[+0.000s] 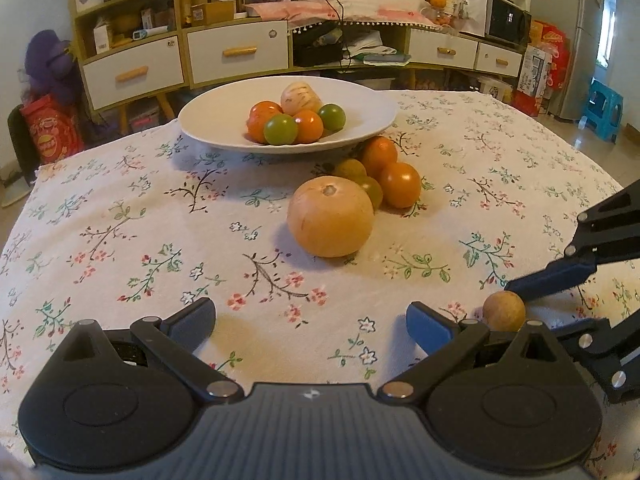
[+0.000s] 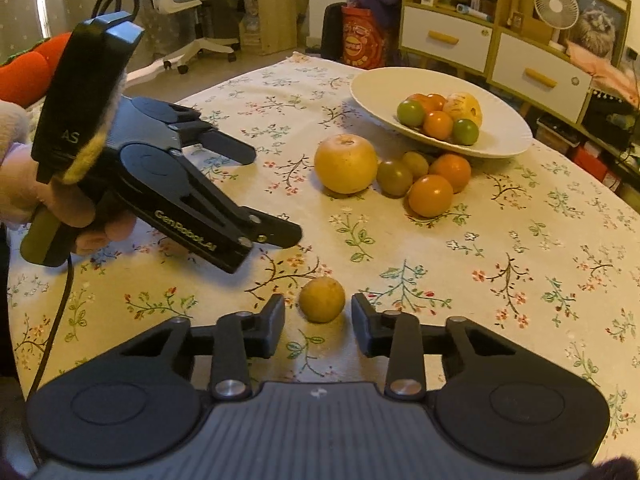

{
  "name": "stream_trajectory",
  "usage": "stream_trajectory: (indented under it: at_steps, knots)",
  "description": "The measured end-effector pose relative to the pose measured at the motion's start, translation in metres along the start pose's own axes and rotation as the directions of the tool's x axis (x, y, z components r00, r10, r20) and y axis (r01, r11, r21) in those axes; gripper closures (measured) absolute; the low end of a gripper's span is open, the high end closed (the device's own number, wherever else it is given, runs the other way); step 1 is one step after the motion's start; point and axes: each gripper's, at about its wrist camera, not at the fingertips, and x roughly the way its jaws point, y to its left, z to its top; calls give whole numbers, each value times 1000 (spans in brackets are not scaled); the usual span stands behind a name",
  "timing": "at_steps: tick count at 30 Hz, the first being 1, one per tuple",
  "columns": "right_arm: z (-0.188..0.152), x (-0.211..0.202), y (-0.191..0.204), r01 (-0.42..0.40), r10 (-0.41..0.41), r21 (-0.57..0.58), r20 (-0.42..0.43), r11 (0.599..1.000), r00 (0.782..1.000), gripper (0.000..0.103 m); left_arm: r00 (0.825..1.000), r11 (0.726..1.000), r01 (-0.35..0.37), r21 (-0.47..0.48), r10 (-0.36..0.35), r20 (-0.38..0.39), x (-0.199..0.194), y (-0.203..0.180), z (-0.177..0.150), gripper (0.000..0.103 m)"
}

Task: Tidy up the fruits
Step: 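Grasp the large tan grapefruit with the left tool while the right tool grasps a small brown fruit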

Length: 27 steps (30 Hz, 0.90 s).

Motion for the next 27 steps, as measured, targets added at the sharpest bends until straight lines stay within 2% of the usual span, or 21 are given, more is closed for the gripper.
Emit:
stream_trajectory:
  at_steps: [4,9,15,17,22,27]
  knots:
    - [1,1,0,7,-7,4,3,1000,1000,79,1000,1000,-1,-1,1,5,2,-1,2,17]
    - [3,2,-5,3,-3,31,5,1000,1000,80,1000,1000,-7,-11,7,14,5,-4,8,18]
    - [7,0,-14,35,-36,54,23,998,999,80,999,1000,-12,-25,13,47,7,-9,18,19]
    - [8,-1,-18,47,-49,67,27,997,998,80,998,999,-12,-33,14,53,9,-10,22,21]
    - [10,-2,-25,73,-76,87,34,994,997,80,998,999,-15,-51,18,58,13,-13,29,37]
    - [14,-2,-29,86,-90,97,40,992,995,80,998,998,-19,-66,23,61,16,-15,36,44]
